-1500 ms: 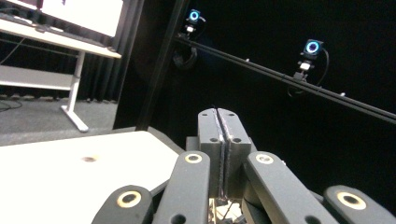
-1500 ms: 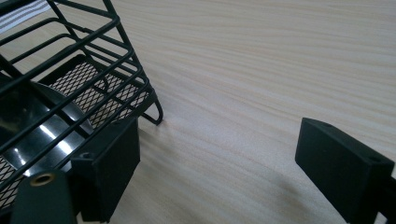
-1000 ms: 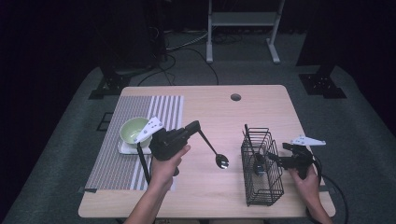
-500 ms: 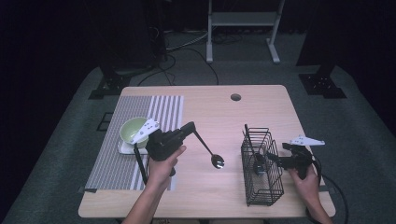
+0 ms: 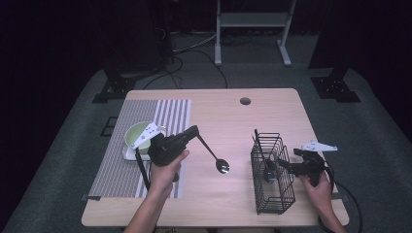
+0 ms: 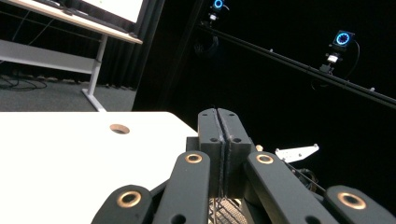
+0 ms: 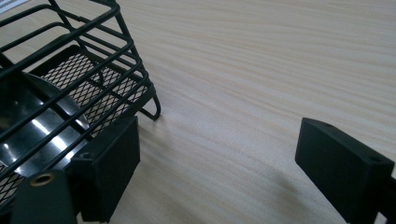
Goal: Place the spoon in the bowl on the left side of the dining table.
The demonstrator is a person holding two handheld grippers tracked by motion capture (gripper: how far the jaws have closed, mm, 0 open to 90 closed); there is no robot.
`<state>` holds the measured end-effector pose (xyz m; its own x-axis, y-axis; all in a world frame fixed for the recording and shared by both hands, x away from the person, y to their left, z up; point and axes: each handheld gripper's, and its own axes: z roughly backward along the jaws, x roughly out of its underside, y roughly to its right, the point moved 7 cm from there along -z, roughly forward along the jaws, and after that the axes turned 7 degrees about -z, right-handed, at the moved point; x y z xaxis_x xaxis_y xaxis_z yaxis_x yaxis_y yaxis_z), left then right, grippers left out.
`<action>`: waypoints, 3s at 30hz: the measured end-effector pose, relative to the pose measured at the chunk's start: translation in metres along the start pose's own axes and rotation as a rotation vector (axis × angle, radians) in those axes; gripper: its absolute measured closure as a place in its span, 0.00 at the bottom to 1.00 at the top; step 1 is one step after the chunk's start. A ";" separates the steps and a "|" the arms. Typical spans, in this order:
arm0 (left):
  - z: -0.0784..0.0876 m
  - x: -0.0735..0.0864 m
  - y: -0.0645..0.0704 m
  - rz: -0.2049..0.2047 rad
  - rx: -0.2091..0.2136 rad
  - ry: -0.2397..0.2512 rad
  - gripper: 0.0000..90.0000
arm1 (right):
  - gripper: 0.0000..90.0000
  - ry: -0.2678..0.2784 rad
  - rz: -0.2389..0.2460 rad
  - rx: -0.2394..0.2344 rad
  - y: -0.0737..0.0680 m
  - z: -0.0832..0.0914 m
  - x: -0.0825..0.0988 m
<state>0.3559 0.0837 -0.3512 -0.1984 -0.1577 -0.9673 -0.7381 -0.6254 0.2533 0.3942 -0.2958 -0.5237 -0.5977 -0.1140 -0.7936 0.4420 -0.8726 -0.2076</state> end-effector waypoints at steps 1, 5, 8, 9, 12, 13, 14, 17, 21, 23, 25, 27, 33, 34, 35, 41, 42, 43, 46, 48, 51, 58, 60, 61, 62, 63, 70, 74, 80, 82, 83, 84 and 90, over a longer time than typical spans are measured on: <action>0.001 0.000 -0.001 -0.001 -0.003 -0.001 1.00 | 0.14 0.000 0.000 0.000 0.000 0.000 0.000; 0.002 -0.001 -0.005 0.000 -0.010 -0.002 1.00 | 0.14 0.000 -0.001 0.002 0.000 0.000 0.000; 0.003 -0.002 -0.007 -0.006 -0.015 0.001 1.00 | 0.14 -0.001 0.001 0.002 0.000 0.000 0.000; 0.004 -0.003 -0.008 -0.004 -0.017 0.003 1.00 | 0.14 -0.001 0.001 0.003 0.000 0.000 0.000; 0.004 -0.005 -0.010 -0.006 -0.023 0.008 1.00 | 0.14 -0.001 -0.002 0.003 0.000 0.000 0.000; 0.005 -0.006 -0.011 -0.005 -0.025 0.008 1.00 | 0.14 -0.001 -0.001 0.003 0.000 0.000 0.000; 0.005 -0.006 -0.012 -0.006 -0.027 0.010 1.00 | 0.14 -0.002 -0.001 0.004 0.000 0.000 0.000; 0.007 -0.008 -0.015 -0.005 -0.034 0.012 1.00 | 0.14 -0.002 -0.001 0.004 0.000 0.000 0.000; 0.009 -0.012 -0.018 -0.012 -0.045 0.014 1.00 | 0.14 -0.003 0.000 0.005 0.000 0.000 0.000; 0.009 -0.013 -0.020 -0.014 -0.049 0.017 1.00 | 0.14 -0.003 -0.001 0.004 0.000 0.000 0.000; 0.010 -0.015 -0.022 -0.011 -0.053 0.021 1.00 | 0.14 -0.003 -0.001 0.005 0.000 0.000 0.000; 0.011 -0.017 -0.024 -0.012 -0.059 0.022 1.00 | 0.14 -0.003 -0.001 0.005 0.000 0.000 0.000; 0.014 -0.021 -0.031 -0.010 -0.079 0.026 1.00 | 0.14 -0.003 -0.001 0.005 0.000 0.000 0.000; 0.014 -0.022 -0.033 -0.013 -0.084 0.028 1.00 | 0.14 -0.003 -0.001 0.005 0.000 0.000 0.000; 0.014 -0.022 -0.033 -0.013 -0.084 0.028 1.00 | 0.14 -0.003 -0.001 0.005 0.000 0.000 0.000; 0.016 -0.026 -0.039 -0.009 -0.099 0.031 1.00 | 0.14 -0.004 -0.001 0.007 0.000 -0.001 0.000; 0.017 -0.026 -0.040 -0.008 -0.099 0.030 1.00 | 0.14 -0.004 0.000 0.007 0.000 -0.001 0.000; 0.017 -0.026 -0.041 -0.008 -0.101 0.030 1.00 | 0.14 -0.004 0.000 0.007 0.000 -0.001 0.000; 0.018 -0.028 -0.043 -0.007 -0.107 0.033 1.00 | 0.14 -0.004 -0.001 0.006 0.000 -0.001 0.000; 0.019 -0.028 -0.045 -0.011 -0.112 0.029 1.00 | 0.14 -0.004 -0.001 0.007 0.000 -0.001 0.000; 0.020 -0.029 -0.048 -0.005 -0.120 0.034 1.00 | 0.14 -0.004 0.000 0.007 0.000 -0.001 0.000; 0.024 -0.031 -0.057 0.007 -0.141 0.038 1.00 | 0.14 -0.004 0.000 0.007 0.000 -0.001 0.000; 0.025 -0.032 -0.059 0.009 -0.147 0.042 1.00 | 0.14 -0.004 0.000 0.007 0.000 -0.001 0.000; 0.025 -0.032 -0.060 0.009 -0.149 0.041 1.00 | 0.14 -0.006 0.002 0.008 0.000 -0.001 0.000; 0.026 -0.032 -0.062 0.014 -0.152 0.043 1.00 | 0.14 -0.006 0.003 0.008 0.000 -0.001 0.000; 0.026 -0.033 -0.062 0.016 -0.153 0.046 1.00 | 0.14 -0.007 0.005 0.008 0.000 -0.001 0.000; 0.029 -0.035 -0.070 0.023 -0.173 0.050 1.00 | 0.14 -0.007 0.005 0.009 0.000 -0.001 0.000; 0.032 -0.036 -0.075 0.024 -0.186 0.049 1.00 | 0.14 -0.007 0.004 0.008 0.000 -0.001 0.000; 0.035 -0.038 -0.082 0.032 -0.199 0.055 1.00 | 0.14 -0.007 0.003 0.009 0.000 -0.001 0.000; 0.036 -0.039 -0.084 0.036 -0.205 0.057 1.00 | 0.14 -0.008 0.003 0.009 0.000 -0.001 0.000; 0.037 -0.039 -0.085 0.039 -0.207 0.059 1.00 | 0.14 -0.008 0.003 0.009 0.000 -0.001 0.000; 0.037 -0.039 -0.086 0.037 -0.211 0.058 1.00 | 0.14 -0.008 0.003 0.009 0.000 -0.001 0.000; 0.040 -0.041 -0.092 0.046 -0.227 0.063 1.00 | 0.14 -0.008 0.004 0.009 0.000 -0.001 0.000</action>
<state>0.4060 0.1780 -0.3349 -0.1828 -0.2330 -0.9552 -0.5639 -0.7710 0.2960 0.3947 -0.2953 -0.5245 -0.6017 -0.1209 -0.7895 0.4384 -0.8762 -0.1999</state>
